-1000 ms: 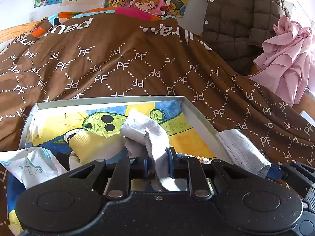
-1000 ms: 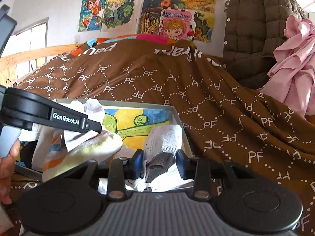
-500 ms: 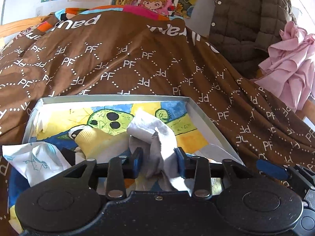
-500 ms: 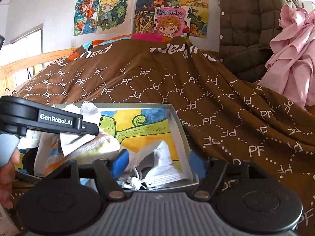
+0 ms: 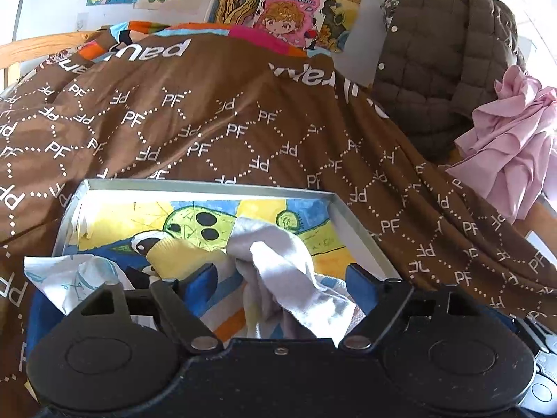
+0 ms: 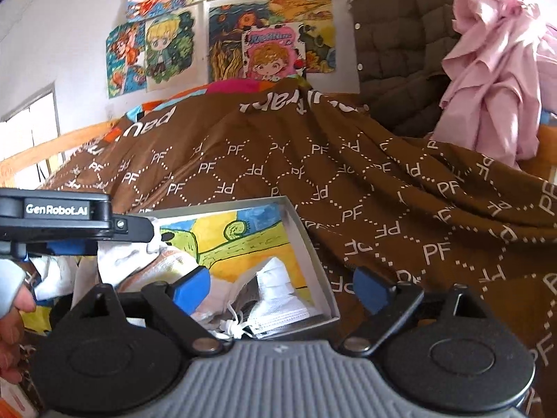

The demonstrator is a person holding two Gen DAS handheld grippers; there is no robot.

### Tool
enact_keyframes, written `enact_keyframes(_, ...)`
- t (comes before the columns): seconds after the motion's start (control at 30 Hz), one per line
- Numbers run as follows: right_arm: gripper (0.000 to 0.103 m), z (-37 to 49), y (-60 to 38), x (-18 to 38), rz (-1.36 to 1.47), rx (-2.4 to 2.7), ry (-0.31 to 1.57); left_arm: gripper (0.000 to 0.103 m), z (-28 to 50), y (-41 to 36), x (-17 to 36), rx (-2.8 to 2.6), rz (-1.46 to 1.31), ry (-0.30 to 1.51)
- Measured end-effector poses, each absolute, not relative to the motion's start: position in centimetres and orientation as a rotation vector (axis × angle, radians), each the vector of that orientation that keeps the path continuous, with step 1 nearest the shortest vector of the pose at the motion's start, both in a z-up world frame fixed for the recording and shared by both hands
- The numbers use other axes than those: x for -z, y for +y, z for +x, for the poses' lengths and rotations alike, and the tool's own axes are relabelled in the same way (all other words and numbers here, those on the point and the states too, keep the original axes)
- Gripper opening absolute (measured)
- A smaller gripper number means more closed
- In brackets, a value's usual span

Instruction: Organize soft objects

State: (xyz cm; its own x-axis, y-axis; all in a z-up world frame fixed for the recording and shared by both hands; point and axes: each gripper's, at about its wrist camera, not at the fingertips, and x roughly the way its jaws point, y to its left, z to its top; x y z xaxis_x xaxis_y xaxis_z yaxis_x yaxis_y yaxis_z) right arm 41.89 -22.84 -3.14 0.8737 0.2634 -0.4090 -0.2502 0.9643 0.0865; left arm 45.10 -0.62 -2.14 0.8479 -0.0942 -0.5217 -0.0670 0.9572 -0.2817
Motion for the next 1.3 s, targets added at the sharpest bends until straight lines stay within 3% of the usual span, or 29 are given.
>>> enact_keyframes(0.4,0.103,38.3,-24.4,0.2,0.093,-0.235,0.318,0.101,41.3,0.2,-0.1,-0.034,-0.274,0.491)
enact_keyframes(1.3,0.103,27.6,-24.4,-2.0,0.051,-0.232,0.226,0.102,27.7,-0.4,-3.6,-0.016,-0.214,0.401)
